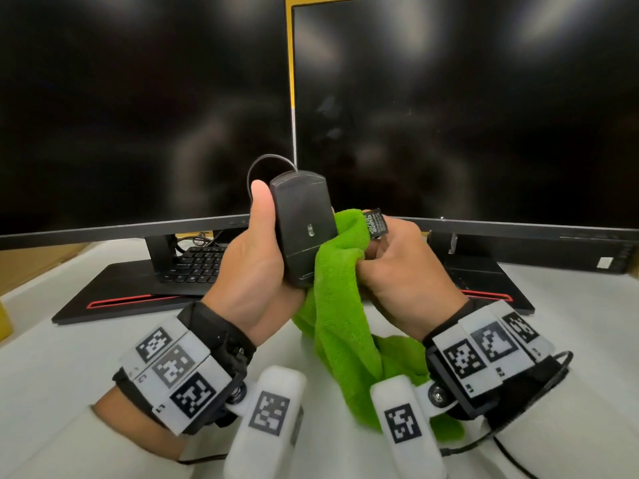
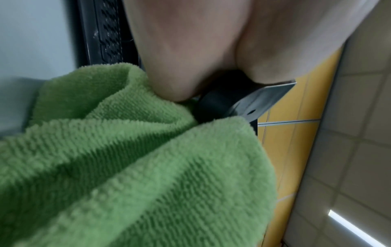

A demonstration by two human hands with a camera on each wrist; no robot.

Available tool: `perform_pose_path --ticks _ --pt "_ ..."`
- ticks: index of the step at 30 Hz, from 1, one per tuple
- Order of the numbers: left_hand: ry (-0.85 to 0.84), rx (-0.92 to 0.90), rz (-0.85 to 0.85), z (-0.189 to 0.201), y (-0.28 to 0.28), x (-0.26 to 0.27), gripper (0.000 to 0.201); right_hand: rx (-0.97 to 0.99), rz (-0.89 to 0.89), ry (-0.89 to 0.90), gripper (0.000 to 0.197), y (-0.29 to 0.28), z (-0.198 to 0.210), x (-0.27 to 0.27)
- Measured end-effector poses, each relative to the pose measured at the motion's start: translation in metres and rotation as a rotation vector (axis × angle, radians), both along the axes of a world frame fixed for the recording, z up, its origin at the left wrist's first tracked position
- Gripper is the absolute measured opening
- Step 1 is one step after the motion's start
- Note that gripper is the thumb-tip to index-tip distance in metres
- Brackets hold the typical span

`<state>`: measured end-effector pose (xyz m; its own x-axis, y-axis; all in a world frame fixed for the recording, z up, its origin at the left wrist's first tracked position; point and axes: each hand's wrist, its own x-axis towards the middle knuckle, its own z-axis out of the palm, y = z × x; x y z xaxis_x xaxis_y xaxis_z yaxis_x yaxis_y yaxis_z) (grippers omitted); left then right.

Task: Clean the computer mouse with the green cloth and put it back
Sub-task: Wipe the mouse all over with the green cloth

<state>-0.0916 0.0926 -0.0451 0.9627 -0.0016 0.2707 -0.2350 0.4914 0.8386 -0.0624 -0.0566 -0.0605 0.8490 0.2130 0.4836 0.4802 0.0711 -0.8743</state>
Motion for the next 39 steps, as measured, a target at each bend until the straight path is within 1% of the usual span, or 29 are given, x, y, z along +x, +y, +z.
perform_pose_path --ticks 2,4,6,7,10,11,12,15,18,20,22,25,28,32,35,36,39 --pt "-0.005 -0.044 -0.008 0.001 0.000 0.001 0.077 0.051 0.017 0.015 0.021 -0.001 0.001 -0.002" --pt "-0.009 -0.060 -0.013 0.002 0.000 0.001 0.075 0.081 0.032 0.037 0.021 0.000 0.001 -0.004" --pt "-0.006 -0.061 -0.004 0.002 0.001 0.001 0.075 0.060 0.009 0.035 0.024 0.003 0.002 -0.005" --pt "-0.001 -0.050 0.007 0.000 0.000 0.001 0.075 0.021 -0.016 0.019 0.029 0.006 0.002 -0.006" --pt "0.017 0.062 0.080 -0.005 -0.002 0.001 0.072 -0.177 -0.108 -0.035 0.066 0.012 0.004 -0.010" --pt "0.021 0.084 0.095 -0.006 -0.003 0.001 0.071 -0.202 -0.122 -0.038 0.071 0.012 0.004 -0.011" --pt "0.023 0.087 0.101 -0.007 -0.004 0.001 0.069 -0.211 -0.128 -0.037 0.072 0.011 0.003 -0.010" --pt "0.021 0.040 0.092 -0.004 -0.005 0.001 0.069 -0.200 -0.111 -0.024 0.063 0.008 0.005 -0.008" --pt "0.013 -0.008 0.057 -0.003 -0.003 0.001 0.073 -0.143 -0.070 -0.001 0.049 0.006 0.006 -0.007" --pt "0.001 -0.034 0.045 -0.001 -0.003 -0.001 0.074 -0.080 -0.027 0.030 0.044 0.007 0.005 -0.008" --pt "-0.014 -0.049 0.045 0.001 -0.003 0.000 0.074 0.015 0.039 0.086 0.048 0.011 0.003 -0.009" --pt "-0.016 -0.021 0.097 0.000 -0.006 -0.001 0.076 0.134 0.162 0.203 0.062 0.017 0.001 -0.011" --pt "-0.010 0.036 0.146 -0.003 -0.007 -0.002 0.075 0.145 0.206 0.258 0.072 0.019 -0.001 -0.013" --pt "-0.017 0.063 0.172 -0.005 -0.009 -0.002 0.073 0.168 0.211 0.286 0.072 0.019 -0.001 -0.015" --pt "-0.018 0.007 0.134 -0.005 -0.009 -0.002 0.079 0.218 0.129 0.274 0.066 0.017 0.000 -0.013" --pt "-0.024 -0.016 0.114 -0.004 -0.009 -0.002 0.081 0.231 0.110 0.265 0.060 0.015 0.001 -0.013" --pt "-0.027 -0.076 0.077 -0.002 -0.007 0.000 0.081 0.235 0.055 0.276 0.033 0.005 0.002 -0.007"
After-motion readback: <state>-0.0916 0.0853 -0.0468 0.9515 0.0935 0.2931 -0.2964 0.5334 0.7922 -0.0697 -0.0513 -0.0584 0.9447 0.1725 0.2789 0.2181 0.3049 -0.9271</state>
